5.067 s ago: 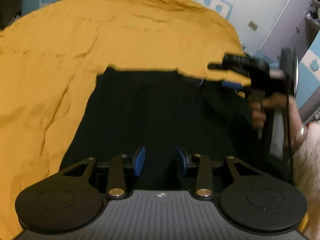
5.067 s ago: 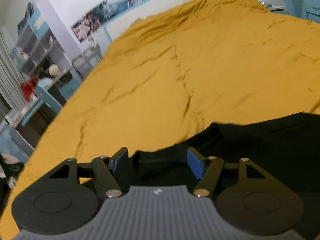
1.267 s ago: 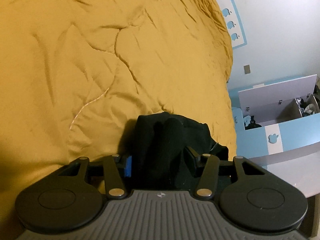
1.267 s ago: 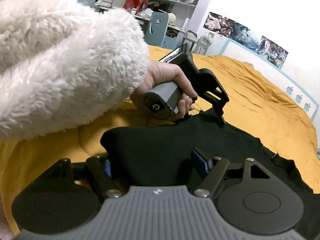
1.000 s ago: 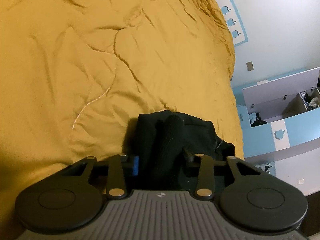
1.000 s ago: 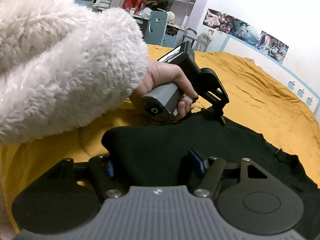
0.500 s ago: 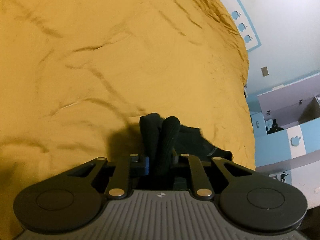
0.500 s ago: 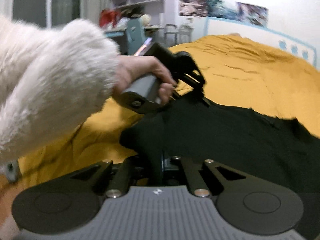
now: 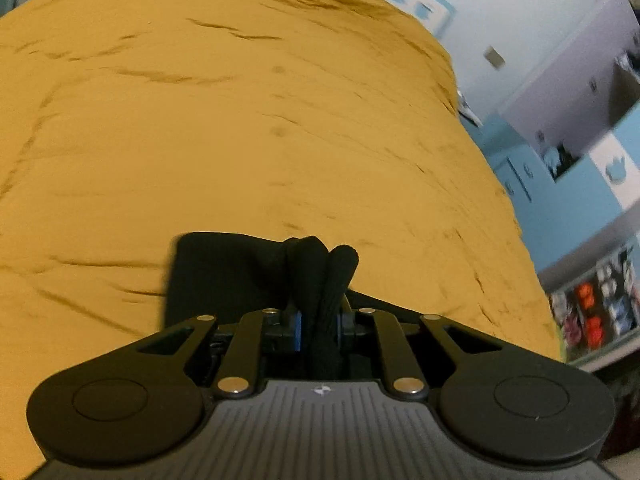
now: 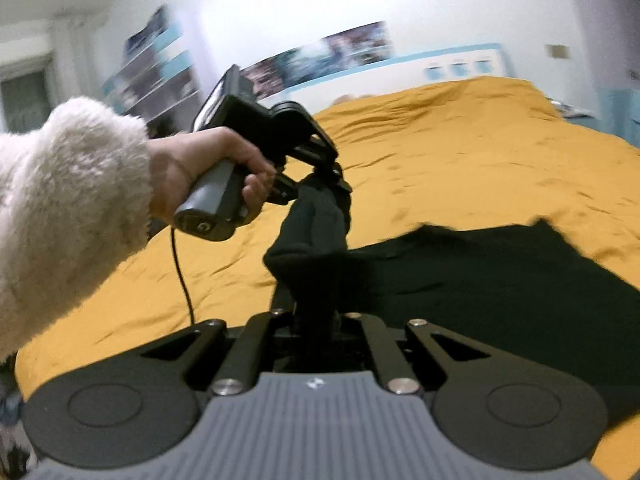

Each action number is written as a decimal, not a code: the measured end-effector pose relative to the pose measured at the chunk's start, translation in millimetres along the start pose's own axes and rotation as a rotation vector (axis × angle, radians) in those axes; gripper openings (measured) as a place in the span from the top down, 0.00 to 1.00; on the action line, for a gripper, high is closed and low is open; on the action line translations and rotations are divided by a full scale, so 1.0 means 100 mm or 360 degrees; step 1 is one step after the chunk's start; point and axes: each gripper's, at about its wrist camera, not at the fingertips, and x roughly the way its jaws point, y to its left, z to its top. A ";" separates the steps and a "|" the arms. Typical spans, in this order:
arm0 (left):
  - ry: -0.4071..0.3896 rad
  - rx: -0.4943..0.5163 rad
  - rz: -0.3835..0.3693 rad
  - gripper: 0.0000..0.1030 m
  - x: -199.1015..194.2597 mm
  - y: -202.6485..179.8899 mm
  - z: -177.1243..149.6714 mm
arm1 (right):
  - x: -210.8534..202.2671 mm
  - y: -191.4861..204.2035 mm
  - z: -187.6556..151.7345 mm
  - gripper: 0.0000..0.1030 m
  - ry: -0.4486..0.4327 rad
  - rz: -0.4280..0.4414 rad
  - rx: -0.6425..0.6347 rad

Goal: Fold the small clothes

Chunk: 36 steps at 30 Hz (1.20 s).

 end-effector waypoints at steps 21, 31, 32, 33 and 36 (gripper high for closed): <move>0.0240 0.0395 0.0138 0.86 1.50 -1.50 -0.58 | -0.30 -1.86 -0.45 1.00 -0.0049 -0.0304 0.0724; 0.0251 0.0409 0.0164 0.86 1.45 -1.65 -0.59 | -0.44 -1.82 -0.45 1.00 -0.0090 -0.0305 0.0771; 0.0251 0.0424 0.0160 0.86 1.46 -1.66 -0.59 | -0.46 -1.82 -0.46 1.00 -0.0094 -0.0309 0.0779; 0.0251 0.0435 0.0164 0.86 1.47 -1.67 -0.59 | -0.45 -1.84 -0.47 1.00 -0.0095 -0.0310 0.0788; 0.0272 0.0419 0.0184 0.86 1.55 -1.64 -0.60 | -0.42 -1.91 -0.51 1.00 -0.0082 -0.0314 0.0839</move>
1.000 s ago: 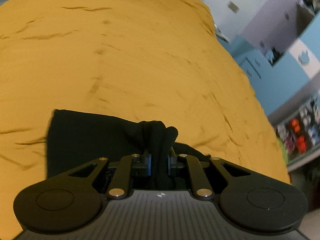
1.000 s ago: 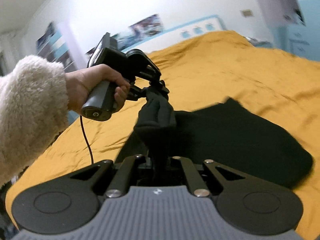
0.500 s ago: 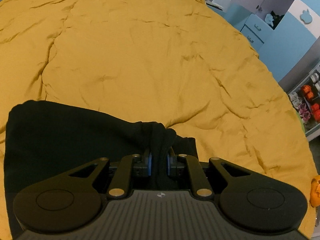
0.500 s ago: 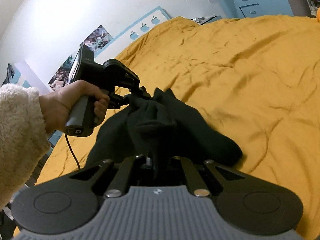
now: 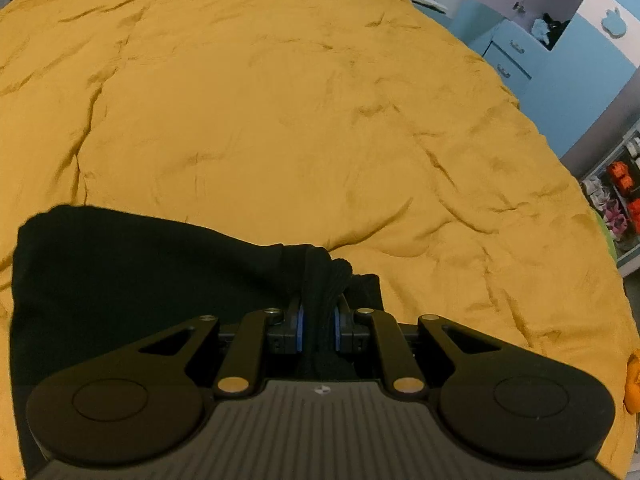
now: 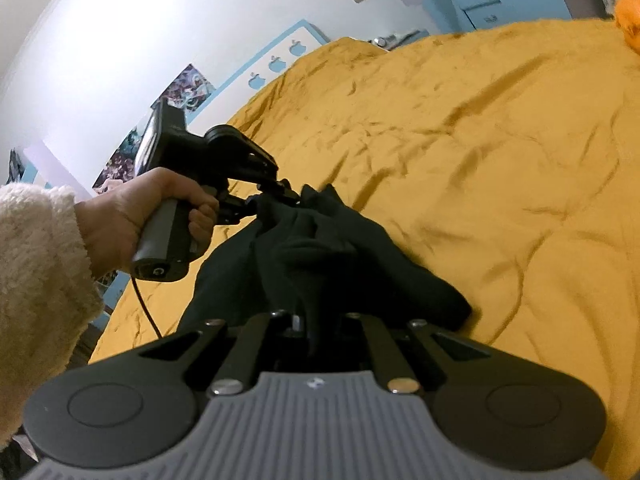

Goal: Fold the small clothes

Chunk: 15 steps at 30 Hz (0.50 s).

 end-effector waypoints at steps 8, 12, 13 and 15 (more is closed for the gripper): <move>0.0034 -0.0048 -0.0025 0.59 0.14 0.00 0.04 | 0.01 -0.13 -0.04 1.00 0.0032 -0.0004 0.0095; -0.0025 -0.0150 -0.0188 0.56 -0.18 0.15 0.12 | -0.06 -0.16 -0.03 0.98 0.0043 -0.0015 0.0130; -0.0058 -0.0141 -0.0203 0.56 -0.31 0.20 0.13 | -0.09 -0.15 -0.03 0.97 0.0039 -0.0034 0.0116; -0.0110 -0.0115 -0.0238 0.56 -0.59 0.31 0.11 | -0.14 -0.12 -0.01 0.94 0.0023 -0.0080 0.0087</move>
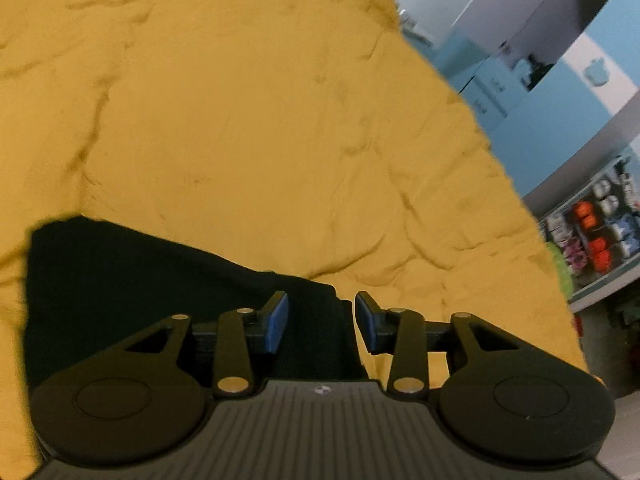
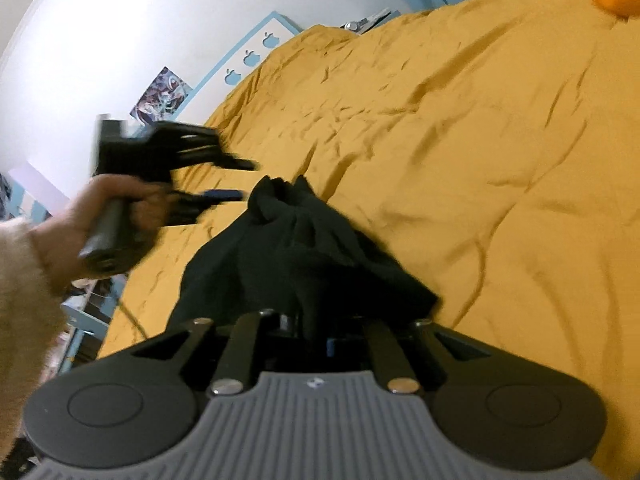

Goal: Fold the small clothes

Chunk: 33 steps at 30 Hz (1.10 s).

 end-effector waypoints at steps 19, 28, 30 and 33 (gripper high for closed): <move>-0.0086 -0.0045 -0.0485 0.55 -1.40 0.99 -2.06 | 0.23 0.87 0.93 0.59 -0.0191 -0.0003 -0.0822; -0.0112 -0.0193 -0.0505 0.48 -1.16 1.12 -2.26 | 1.93 0.92 1.37 0.64 0.0370 0.0043 -0.0824; -0.0109 -0.0227 -0.0534 0.48 -1.14 1.17 -2.26 | 2.12 0.91 1.33 0.67 0.0450 0.0028 -0.0810; -0.0095 -0.0262 -0.0549 0.48 -1.13 1.21 -2.21 | 2.17 0.91 1.36 0.92 0.0469 0.0089 -0.0801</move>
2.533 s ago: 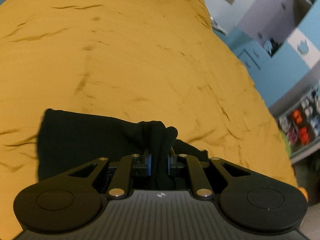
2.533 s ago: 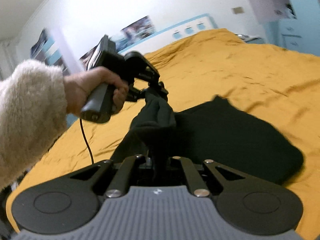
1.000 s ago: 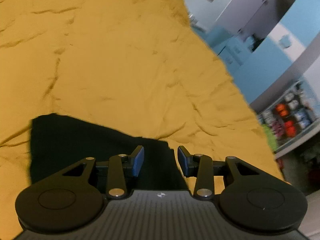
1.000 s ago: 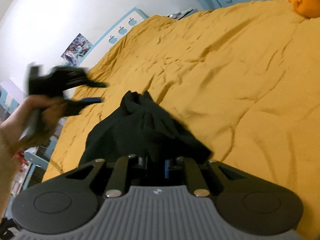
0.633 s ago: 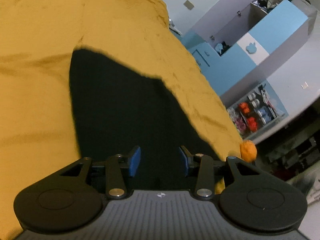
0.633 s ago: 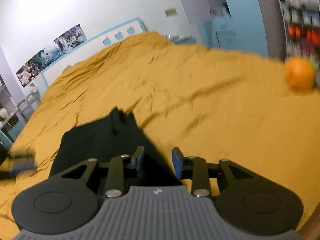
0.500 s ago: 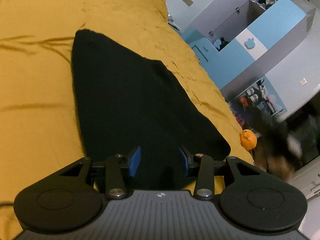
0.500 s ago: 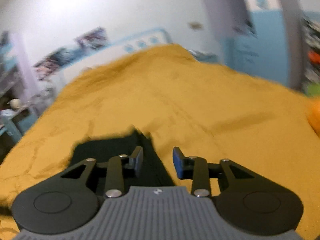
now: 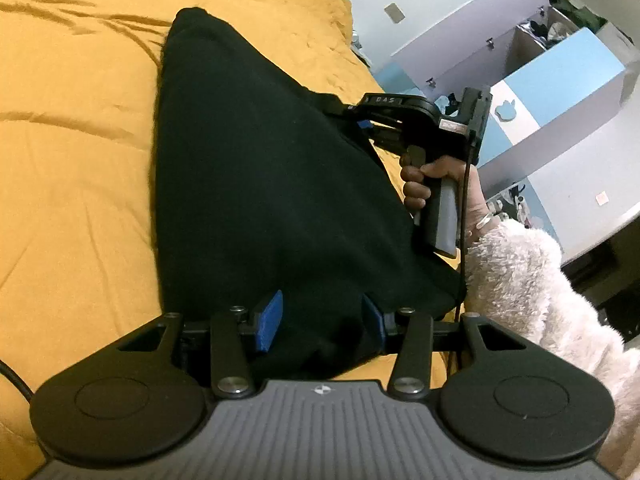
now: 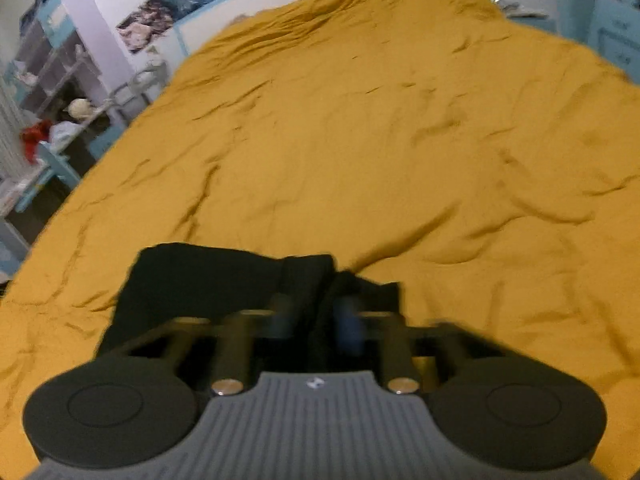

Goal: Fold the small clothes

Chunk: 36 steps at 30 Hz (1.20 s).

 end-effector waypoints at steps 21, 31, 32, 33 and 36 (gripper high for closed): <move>-0.0130 0.0131 0.0108 0.45 -0.35 -0.24 -0.10 | -1.83 -0.25 -0.74 0.59 -0.0245 -0.0034 0.0154; -0.0211 0.0008 0.0320 0.45 -0.53 -0.15 -0.24 | -2.25 -0.19 -1.79 0.58 -0.0189 -0.0008 0.0293; -0.0189 0.0023 0.0326 0.45 -0.52 -0.17 -0.25 | -2.22 -0.17 -1.80 0.65 -0.0182 0.0002 0.0304; -0.0169 0.0020 0.0334 0.45 -0.50 -0.18 -0.26 | -2.19 -0.15 -1.81 0.84 -0.0182 0.0009 0.0299; -0.0143 -0.0018 0.0314 0.45 -0.46 -0.14 -0.28 | -2.15 -0.08 -1.79 0.92 -0.0178 -0.0024 0.0259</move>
